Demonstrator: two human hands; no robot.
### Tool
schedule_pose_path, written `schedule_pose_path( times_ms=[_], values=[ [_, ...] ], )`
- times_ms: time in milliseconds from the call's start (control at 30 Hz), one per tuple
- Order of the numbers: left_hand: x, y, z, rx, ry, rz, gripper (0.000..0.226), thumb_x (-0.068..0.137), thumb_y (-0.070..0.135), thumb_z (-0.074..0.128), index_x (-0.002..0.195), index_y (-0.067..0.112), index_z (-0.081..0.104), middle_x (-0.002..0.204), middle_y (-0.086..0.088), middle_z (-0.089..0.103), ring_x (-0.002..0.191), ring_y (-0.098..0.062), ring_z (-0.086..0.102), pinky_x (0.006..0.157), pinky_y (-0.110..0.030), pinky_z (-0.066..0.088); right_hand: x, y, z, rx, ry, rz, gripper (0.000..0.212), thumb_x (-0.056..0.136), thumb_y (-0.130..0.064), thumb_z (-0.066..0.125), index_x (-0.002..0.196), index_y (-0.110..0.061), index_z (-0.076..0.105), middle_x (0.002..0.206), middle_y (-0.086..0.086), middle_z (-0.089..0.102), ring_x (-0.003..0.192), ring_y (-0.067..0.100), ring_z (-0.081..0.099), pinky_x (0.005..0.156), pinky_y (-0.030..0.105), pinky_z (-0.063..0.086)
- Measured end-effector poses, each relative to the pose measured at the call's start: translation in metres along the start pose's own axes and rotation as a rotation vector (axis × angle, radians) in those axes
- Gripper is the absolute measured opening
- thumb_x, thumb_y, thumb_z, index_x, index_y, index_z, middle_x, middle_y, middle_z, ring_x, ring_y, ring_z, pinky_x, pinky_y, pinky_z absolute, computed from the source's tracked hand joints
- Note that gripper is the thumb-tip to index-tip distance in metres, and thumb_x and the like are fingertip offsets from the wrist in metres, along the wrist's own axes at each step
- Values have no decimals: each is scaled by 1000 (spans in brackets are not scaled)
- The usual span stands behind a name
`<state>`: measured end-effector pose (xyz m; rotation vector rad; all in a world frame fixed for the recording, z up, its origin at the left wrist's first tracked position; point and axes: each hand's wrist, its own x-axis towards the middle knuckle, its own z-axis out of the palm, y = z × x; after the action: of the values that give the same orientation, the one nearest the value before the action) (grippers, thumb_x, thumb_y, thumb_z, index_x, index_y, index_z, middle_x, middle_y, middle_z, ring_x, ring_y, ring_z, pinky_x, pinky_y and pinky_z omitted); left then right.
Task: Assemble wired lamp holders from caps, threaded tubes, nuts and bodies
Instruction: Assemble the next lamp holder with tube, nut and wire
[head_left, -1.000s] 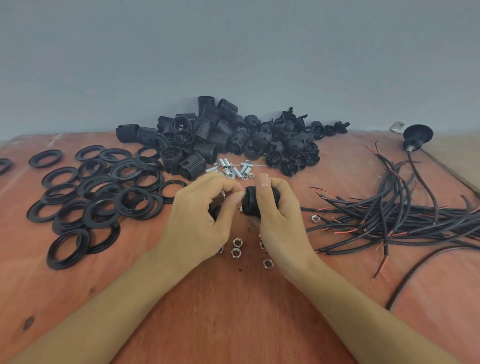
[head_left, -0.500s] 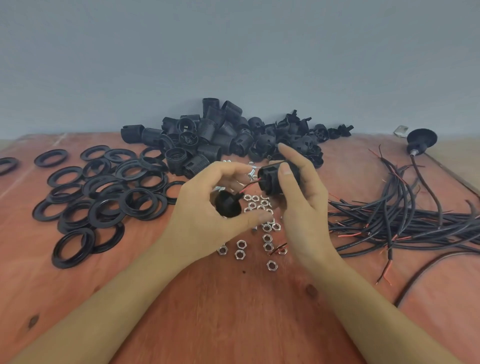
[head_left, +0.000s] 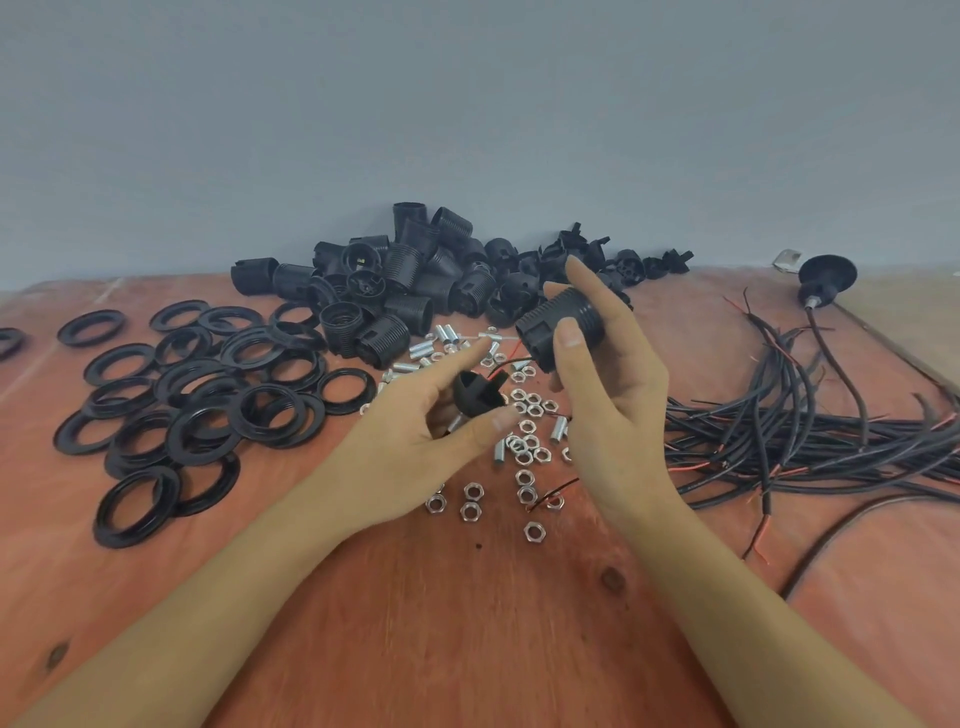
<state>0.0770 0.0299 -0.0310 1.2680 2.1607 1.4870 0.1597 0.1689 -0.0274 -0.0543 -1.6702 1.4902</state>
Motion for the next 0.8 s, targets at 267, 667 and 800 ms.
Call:
schedule_pose_path(
  times_ms=[267, 667, 800],
  values=[
    [1, 6, -6, 103, 18, 65, 53, 84, 55, 63, 129, 55, 35, 99, 24, 67, 79, 3, 61, 78, -18, 48, -4, 7, 0, -146, -92, -173, 39, 97, -13, 54, 136, -16, 52, 124, 5, 54, 106, 21, 58, 78, 31, 51],
    [0, 1, -6, 113, 239, 153, 38, 74, 59, 70, 110, 54, 57, 74, -5, 69, 68, -25, 64, 69, -43, 48, -5, 8, 2, -164, -164, -189, 45, 96, -6, 54, 140, -12, 48, 129, 6, 53, 104, 14, 58, 76, 16, 47],
    [-1, 1, -6, 130, 229, 169, 37, 79, 53, 73, 112, 55, 57, 74, 2, 69, 68, -17, 64, 67, -34, 50, -4, 7, 1, -179, -166, -164, 44, 95, -10, 56, 138, -15, 49, 127, 2, 56, 105, 16, 58, 82, 27, 49]
  ],
)
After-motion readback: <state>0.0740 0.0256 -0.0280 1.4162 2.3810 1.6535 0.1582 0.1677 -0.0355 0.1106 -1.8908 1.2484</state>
